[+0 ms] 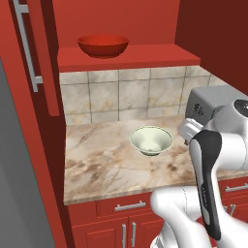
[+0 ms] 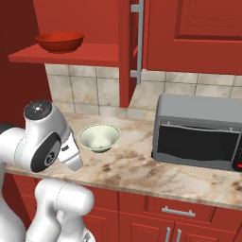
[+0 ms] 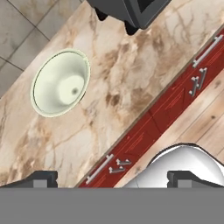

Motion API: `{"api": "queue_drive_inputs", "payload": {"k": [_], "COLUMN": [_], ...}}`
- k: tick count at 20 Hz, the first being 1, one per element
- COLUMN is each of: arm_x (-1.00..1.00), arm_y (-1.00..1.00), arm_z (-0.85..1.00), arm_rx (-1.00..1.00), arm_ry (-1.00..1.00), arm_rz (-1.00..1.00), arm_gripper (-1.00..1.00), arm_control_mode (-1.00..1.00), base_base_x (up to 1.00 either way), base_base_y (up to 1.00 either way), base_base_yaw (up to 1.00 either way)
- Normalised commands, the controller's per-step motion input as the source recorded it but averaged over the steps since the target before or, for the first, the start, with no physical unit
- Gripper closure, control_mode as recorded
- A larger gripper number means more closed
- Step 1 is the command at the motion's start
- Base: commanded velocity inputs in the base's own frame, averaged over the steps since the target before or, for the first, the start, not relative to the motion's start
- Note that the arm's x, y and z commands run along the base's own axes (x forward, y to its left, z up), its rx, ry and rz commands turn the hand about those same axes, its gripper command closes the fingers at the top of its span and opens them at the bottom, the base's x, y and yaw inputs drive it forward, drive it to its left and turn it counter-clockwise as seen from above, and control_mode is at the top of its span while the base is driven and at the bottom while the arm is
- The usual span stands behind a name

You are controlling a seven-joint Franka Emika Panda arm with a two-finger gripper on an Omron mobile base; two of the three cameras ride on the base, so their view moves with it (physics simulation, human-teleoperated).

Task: Open the cabinet. Pick the bowls from the counter and place them in the cabinet. Then close the cabinet.

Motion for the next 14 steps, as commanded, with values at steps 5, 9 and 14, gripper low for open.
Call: {"api": "queue_drive_inputs", "payload": {"k": [5,9,14], "arm_x": [0.11,0.15,0.17], "arm_y": [-0.02,-0.06,-0.05], "arm_z": [-0.26,-0.24,-0.22], "arm_rx": [0.0,0.0,0.0], "arm_ry": [0.09,0.07,0.0], "arm_rz": [0.0,0.02,0.02], "arm_gripper": [-1.0,-1.0,-1.0], "arm_control_mode": [-1.0,-1.0,-1.0], "base_base_x": [0.0,0.0,0.0], "base_base_y": [0.0,0.0,0.0], "base_base_yaw": [0.0,0.0,0.0]}}
